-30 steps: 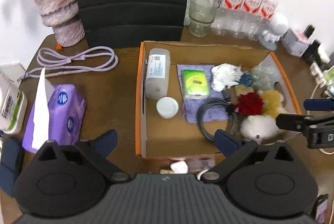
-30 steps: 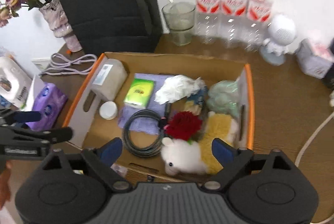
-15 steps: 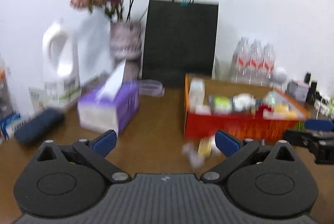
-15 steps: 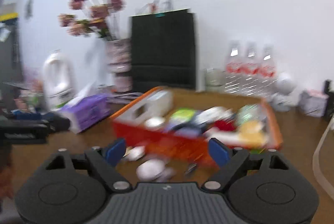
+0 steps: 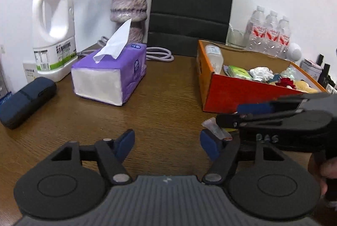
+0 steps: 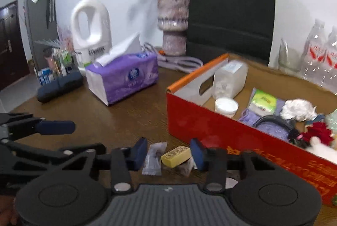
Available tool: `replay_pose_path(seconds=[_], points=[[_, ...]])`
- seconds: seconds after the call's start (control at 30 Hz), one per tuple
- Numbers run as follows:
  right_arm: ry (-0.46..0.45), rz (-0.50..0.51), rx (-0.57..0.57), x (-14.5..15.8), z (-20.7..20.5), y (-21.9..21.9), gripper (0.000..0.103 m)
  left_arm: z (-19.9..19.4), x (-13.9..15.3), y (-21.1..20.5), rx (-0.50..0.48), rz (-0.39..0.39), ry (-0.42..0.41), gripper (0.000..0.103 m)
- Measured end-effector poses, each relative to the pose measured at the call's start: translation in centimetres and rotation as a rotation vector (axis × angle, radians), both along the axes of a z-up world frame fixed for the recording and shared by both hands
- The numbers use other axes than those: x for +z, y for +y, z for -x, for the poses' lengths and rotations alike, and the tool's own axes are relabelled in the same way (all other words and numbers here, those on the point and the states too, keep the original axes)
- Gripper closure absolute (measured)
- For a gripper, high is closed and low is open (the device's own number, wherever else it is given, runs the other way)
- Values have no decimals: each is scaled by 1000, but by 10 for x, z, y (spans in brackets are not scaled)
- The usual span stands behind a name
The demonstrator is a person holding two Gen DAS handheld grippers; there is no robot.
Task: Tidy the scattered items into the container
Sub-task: 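Grasp the yellow soap bar with the right tool while the left tool grasps a clear wrapper, then carry the soap bar and clear wrapper over the box and open both tools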
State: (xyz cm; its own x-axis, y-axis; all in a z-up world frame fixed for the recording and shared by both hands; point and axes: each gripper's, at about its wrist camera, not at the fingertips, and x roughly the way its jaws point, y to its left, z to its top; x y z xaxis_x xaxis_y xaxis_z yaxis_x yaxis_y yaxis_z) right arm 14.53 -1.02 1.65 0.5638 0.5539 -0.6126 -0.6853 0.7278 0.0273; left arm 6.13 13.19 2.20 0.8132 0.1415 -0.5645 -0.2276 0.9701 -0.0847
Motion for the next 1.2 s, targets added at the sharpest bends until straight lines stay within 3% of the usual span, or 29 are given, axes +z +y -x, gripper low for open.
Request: replay_pose_path(seconds=[0.17,0.33,0.5,0.73,0.8,0.93,1.07,1.2], points=[[-18,68,22,-12,13,-8,72,-8,-5,1,-76,64,16,46],[15,31,4,-9,21,-29,76,-24,-8,-17,-140,37,14,53],[27,-36,-18,-2,9,-32,75,-33,-6,-15,-136,30,5,55],[25,-38,-56,-4,10,-38,79,-68,-10,-15,-297,0,64,56],[19,-22,-78,-5,9,-40,79,-78,-15,-20,-293,-21,91,61],[17,-19,-89,-7,7,-37,77,-77,-17,-23,-297,-13,81,83],[12,-18,-107,-8,11,-30,70,-70,-14,-15,-241,1,73,86],[-5,-28,-128,-8,21,-30,59,-55,-3,-3,-143,-3,13,86]])
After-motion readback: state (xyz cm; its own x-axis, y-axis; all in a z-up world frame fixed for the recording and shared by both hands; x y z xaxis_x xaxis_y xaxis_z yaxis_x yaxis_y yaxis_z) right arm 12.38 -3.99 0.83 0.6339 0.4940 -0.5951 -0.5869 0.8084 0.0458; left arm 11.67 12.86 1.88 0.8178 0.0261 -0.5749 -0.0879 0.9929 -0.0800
